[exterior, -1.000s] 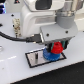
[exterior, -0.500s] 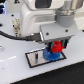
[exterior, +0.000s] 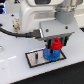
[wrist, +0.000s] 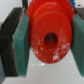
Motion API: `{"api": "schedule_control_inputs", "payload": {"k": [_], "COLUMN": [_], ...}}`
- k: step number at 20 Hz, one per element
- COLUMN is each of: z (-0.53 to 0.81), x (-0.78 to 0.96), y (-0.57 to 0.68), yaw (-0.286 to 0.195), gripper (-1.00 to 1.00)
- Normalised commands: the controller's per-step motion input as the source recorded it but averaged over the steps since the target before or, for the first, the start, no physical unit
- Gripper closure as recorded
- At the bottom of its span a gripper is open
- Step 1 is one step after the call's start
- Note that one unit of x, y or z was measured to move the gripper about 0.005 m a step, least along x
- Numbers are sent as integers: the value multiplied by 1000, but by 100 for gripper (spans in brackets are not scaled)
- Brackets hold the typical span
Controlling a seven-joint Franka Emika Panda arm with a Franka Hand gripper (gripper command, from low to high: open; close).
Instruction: Insert the blue gear onto the right peg, followed by the red gear
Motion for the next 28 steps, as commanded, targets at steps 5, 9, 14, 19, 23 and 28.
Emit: {"api": "schedule_control_inputs", "payload": {"k": [5,9,14,19,23,28], "z": [-98,-139,-191,-81,-56,153], "x": [155,189,175,215,170,73], "y": [-190,-181,-203,-51,28,112], "yaw": [0,0,0,0,0,0], "gripper": [100,100,100,100,100,-100]}}
